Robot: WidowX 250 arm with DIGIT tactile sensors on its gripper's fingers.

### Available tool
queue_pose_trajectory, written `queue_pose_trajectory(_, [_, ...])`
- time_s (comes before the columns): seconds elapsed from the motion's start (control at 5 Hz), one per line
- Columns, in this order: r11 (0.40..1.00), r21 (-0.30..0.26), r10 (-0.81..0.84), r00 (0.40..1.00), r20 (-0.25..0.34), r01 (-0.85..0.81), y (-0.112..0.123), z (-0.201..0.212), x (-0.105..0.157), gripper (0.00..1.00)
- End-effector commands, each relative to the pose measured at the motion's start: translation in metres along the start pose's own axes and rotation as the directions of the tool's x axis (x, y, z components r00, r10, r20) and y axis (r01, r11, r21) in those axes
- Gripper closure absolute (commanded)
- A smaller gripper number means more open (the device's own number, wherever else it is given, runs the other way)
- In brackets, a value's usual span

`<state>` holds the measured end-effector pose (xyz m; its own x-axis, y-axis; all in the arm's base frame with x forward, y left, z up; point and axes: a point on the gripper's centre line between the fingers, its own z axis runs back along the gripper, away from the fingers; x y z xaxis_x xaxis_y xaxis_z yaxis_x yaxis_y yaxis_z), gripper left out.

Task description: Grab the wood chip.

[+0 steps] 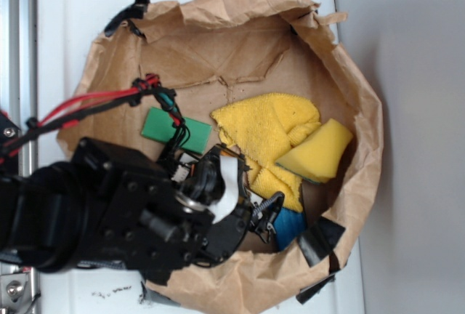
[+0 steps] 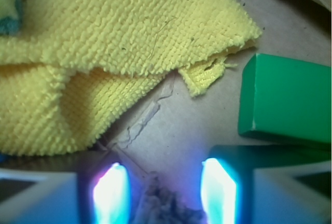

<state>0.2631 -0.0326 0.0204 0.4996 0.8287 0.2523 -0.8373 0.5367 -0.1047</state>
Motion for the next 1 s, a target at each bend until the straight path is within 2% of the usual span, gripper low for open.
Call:
queue_pose_trajectory(0.0, [0.996, -0.055, 0.071, 0.997, -0.018, -0.072, -0.002, 0.031, 0.030, 1.00])
queue_pose_trajectory(0.2, [0.990, -0.069, 0.116, 0.992, -0.049, -0.119, 0.003, 0.065, 0.057, 1.00])
queue_pose_trajectory(0.4, [0.984, -0.112, 0.137, 0.990, -0.045, -0.141, 0.016, 0.098, 0.083, 1.00])
queue_pose_trajectory(0.6, [0.978, -0.126, 0.154, 0.984, -0.091, -0.165, 0.025, 0.108, 0.096, 1.00])
queue_pose_trajectory(0.8, [0.979, -0.131, 0.143, 0.984, -0.105, -0.156, 0.032, 0.115, 0.101, 1.00])
